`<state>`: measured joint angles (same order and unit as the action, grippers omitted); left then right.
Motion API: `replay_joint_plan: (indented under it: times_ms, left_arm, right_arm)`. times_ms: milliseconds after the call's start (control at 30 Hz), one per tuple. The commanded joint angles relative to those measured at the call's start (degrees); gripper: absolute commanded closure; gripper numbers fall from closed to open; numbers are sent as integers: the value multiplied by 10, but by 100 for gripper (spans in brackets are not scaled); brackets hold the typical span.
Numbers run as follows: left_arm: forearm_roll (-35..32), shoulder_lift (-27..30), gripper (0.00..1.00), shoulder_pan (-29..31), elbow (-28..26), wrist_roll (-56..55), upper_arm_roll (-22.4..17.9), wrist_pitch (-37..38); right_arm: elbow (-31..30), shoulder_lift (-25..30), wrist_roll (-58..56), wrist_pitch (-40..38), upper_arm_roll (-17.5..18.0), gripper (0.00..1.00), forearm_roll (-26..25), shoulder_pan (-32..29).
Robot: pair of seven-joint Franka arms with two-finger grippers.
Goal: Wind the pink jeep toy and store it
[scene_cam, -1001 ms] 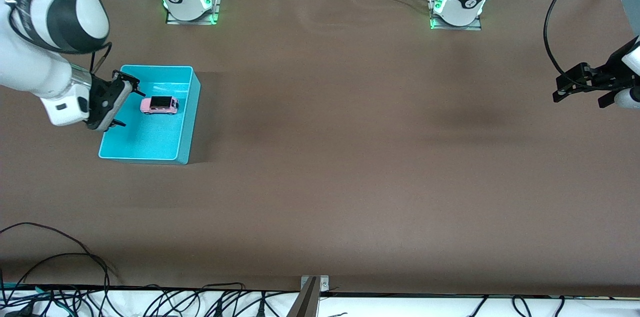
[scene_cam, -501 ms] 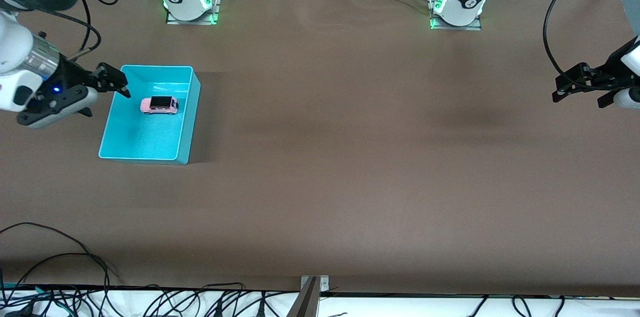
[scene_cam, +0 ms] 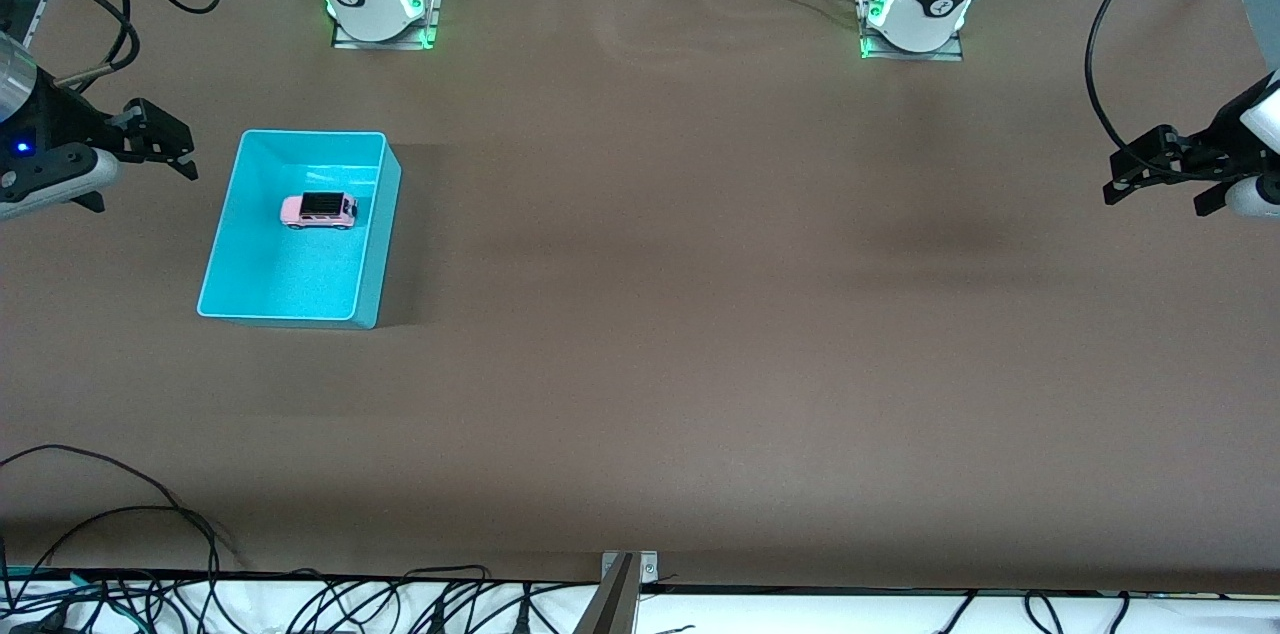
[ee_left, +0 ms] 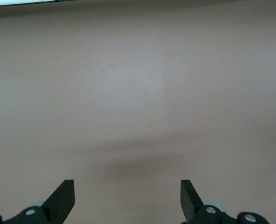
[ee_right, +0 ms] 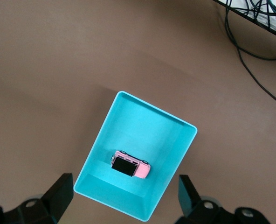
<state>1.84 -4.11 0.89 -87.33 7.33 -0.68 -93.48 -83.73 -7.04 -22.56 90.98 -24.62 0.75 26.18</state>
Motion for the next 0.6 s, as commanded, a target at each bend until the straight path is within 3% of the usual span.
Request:
replay_joint_plan:
  times_ms: [0, 334, 467, 567]
  left_arm:
    - [4, -9, 0, 1, 21, -1, 0, 9]
    - [5, -13, 0, -3, 21, -1, 1, 9]
    - [5, -13, 0, -3, 21, -1, 1, 9]
    - [5, -13, 0, -3, 21, -1, 1, 9]
  right_arm:
    - [28, -12, 7, -13, -10, 0, -7, -3]
    - [25, -4, 97, -20, 1, 0, -8, 2]
    - [20, 5, 117, -29, 40, 0, -9, -45]
    - [16, 12, 121, -39, 104, 0, -10, -111]
